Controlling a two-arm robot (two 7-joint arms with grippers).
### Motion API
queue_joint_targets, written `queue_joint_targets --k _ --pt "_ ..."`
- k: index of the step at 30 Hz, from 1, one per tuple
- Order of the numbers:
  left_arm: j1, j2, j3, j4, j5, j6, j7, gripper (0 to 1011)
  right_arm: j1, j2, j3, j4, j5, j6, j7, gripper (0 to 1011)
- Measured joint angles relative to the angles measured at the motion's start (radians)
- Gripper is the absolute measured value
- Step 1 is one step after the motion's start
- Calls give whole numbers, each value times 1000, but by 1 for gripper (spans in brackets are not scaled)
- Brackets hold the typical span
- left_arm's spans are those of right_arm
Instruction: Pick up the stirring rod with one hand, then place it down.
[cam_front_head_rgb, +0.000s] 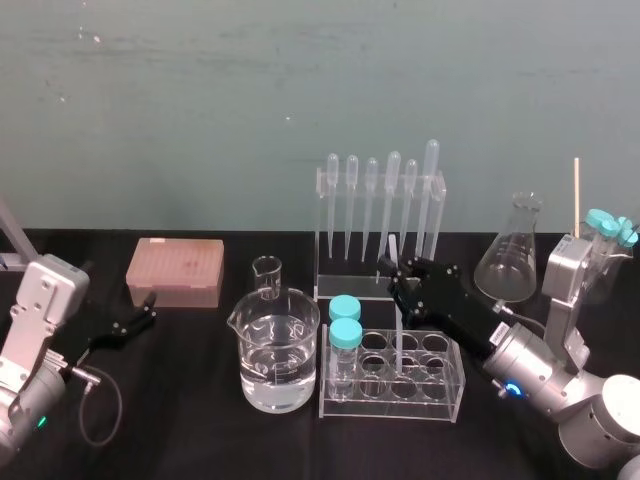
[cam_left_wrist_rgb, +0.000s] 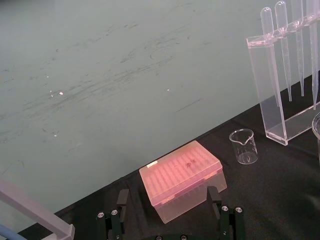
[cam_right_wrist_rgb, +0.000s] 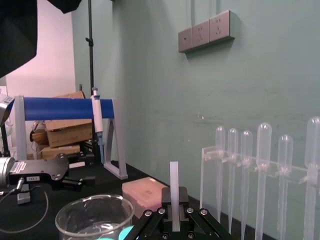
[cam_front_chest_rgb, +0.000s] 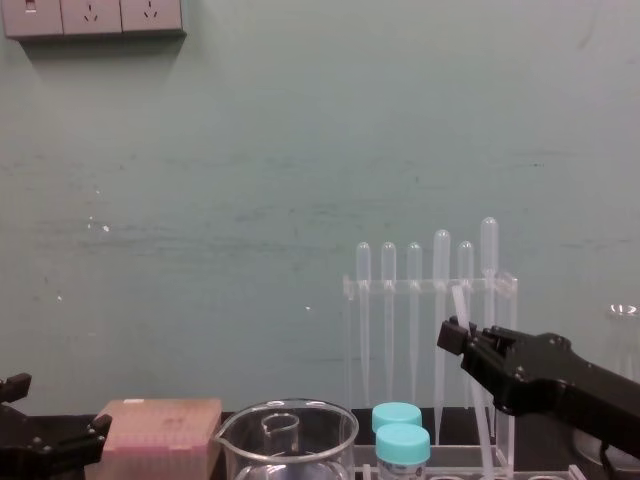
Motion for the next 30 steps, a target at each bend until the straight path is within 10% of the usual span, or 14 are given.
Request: queue_joint_targets --k 17,30 --pt "0 0 0 0 0 0 0 1000 -7 0 0 -2 -5 9 -10 86" --pt "0 0 0 0 0 0 0 1000 -6 0 0 -2 -3 9 -10 484"
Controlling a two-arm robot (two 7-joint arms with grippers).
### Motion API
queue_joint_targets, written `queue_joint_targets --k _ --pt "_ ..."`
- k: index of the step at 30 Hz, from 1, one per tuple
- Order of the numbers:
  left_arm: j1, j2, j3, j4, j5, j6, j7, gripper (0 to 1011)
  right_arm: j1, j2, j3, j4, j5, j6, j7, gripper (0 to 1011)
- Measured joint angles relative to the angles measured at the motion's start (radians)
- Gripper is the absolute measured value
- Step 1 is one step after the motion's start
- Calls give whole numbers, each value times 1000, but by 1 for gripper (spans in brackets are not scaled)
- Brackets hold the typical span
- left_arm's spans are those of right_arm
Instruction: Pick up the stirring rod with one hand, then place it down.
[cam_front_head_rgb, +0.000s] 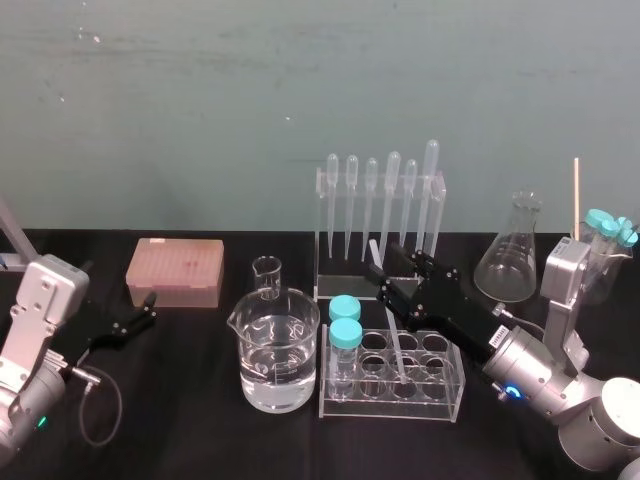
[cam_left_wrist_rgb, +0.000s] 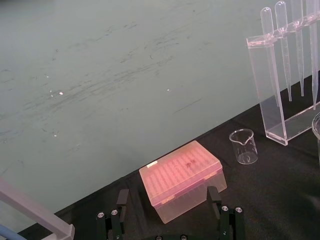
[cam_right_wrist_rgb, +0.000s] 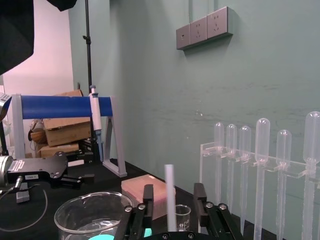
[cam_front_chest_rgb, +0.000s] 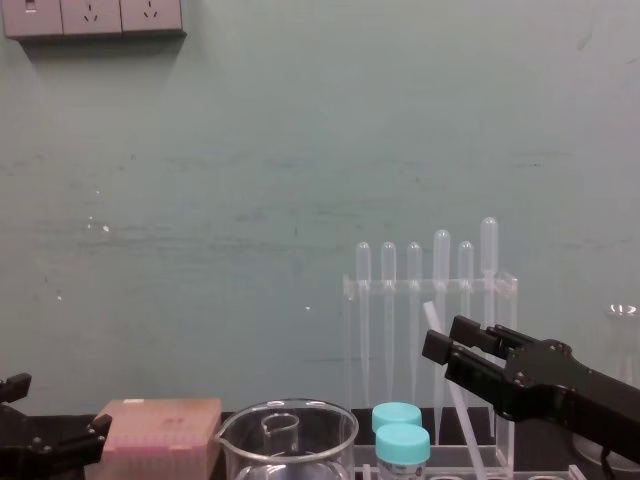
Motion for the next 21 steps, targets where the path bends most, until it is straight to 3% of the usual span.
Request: queue_joint_targets --k 11,16,19,21 --pt "0 0 0 0 0 0 0 1000 0 0 0 0 0 0 1 840" --pt "0 0 0 0 0 0 0 1000 -72 37 14 -130 -12 79 -83 954" --pt "0 0 0 0 0 0 0 1000 -103 50 27 -168 -22 95 -128 1002" --pt "0 0 0 0 0 0 0 1000 -136 62 50 -200 -46 100 -196 1000"
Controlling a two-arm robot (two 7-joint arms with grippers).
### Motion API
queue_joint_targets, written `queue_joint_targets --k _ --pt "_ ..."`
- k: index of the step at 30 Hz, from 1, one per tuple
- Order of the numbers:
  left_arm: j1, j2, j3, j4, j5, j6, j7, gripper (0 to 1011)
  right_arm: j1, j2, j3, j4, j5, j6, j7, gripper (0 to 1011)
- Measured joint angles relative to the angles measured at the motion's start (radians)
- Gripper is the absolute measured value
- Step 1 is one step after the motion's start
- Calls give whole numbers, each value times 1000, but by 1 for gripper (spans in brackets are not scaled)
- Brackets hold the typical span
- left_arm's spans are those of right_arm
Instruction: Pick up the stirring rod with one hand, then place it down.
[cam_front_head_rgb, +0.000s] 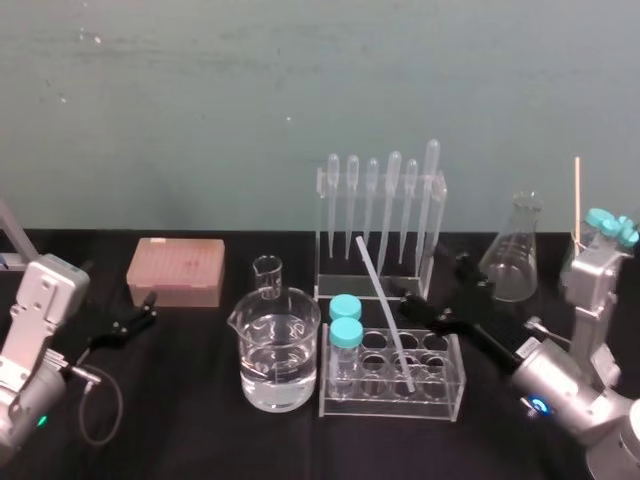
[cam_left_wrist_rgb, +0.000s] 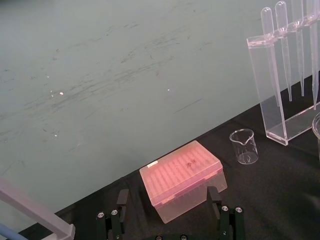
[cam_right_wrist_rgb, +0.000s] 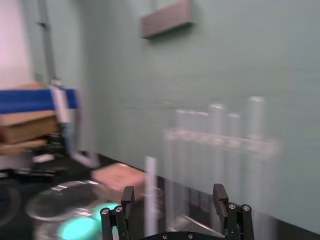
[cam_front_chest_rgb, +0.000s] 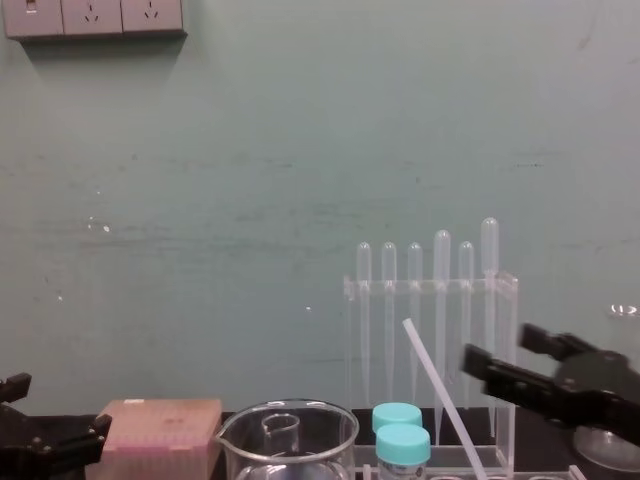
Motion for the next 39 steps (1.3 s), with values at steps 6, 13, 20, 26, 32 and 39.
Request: queue_joint_targets --k 6,13,20,26,32,39 --pt "0 0 0 0 0 0 0 1000 -68 14 68 -48 -112 7 -223 1000" --pt "0 0 0 0 0 0 0 1000 -93 13 99 -36 -216 58 -374 1000" --pt "0 0 0 0 0 0 0 1000 -90 7 103 -12 -243 85 -400 1000" --pt "0 0 0 0 0 0 0 1000 -91 8 103 -17 -241 82 -399 1000" --pt "0 0 0 0 0 0 0 1000 -92 9 103 -20 -237 80 -397 1000" --pt "0 0 0 0 0 0 0 1000 -92 9 103 -22 -235 79 -395 1000"
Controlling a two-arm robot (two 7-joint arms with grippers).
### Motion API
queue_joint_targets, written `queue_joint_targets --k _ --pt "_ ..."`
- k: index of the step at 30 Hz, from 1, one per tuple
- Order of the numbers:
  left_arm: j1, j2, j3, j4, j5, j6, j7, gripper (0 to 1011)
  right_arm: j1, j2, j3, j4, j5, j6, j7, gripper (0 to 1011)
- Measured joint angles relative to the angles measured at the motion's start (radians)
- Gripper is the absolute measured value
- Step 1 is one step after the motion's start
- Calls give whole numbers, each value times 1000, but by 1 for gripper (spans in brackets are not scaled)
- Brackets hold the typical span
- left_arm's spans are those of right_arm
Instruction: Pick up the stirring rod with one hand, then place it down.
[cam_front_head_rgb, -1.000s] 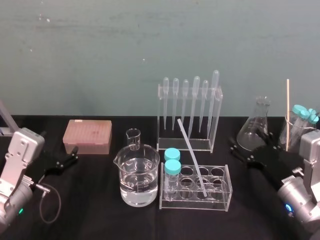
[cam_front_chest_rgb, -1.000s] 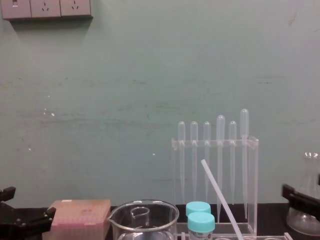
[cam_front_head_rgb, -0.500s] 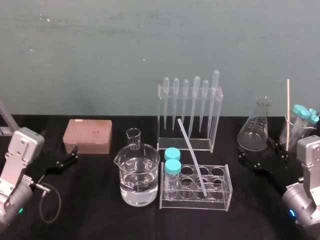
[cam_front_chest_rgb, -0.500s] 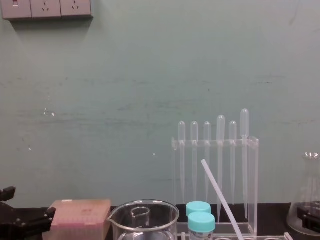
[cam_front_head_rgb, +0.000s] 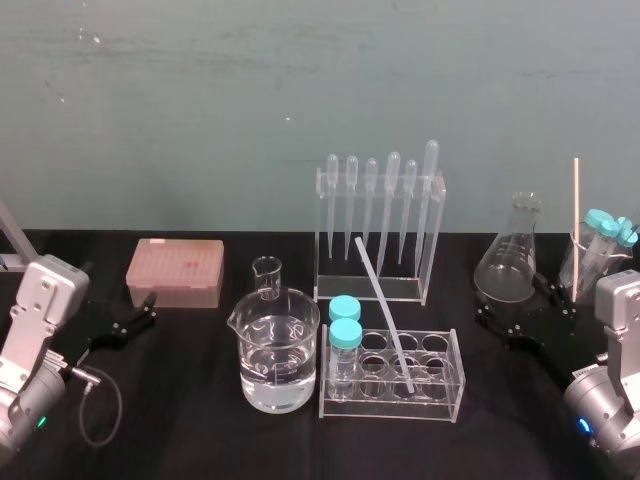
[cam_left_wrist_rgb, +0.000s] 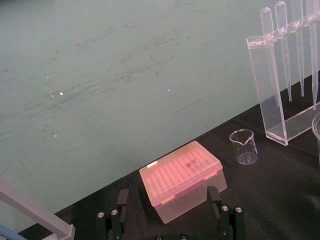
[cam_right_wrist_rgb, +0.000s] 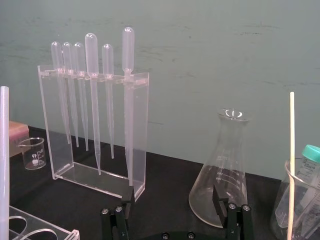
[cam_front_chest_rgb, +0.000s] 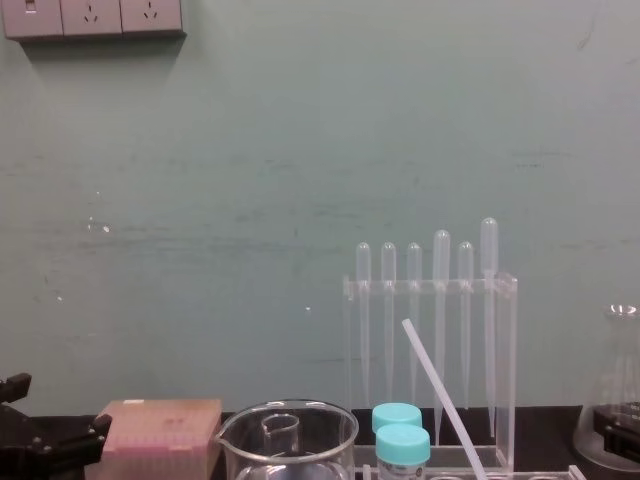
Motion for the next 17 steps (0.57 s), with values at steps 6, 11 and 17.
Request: queue_joint_targets --k 6,11,17 --pt "0 0 0 0 0 0 0 1000 -1 1 0 -1 1 -1 1 1000" --pt "0 0 0 0 0 0 0 1000 -1 1 0 -1 1 -2 1 1000" --pt "0 0 0 0 0 0 0 1000 -1 1 0 -2 1 -2 2 1000"
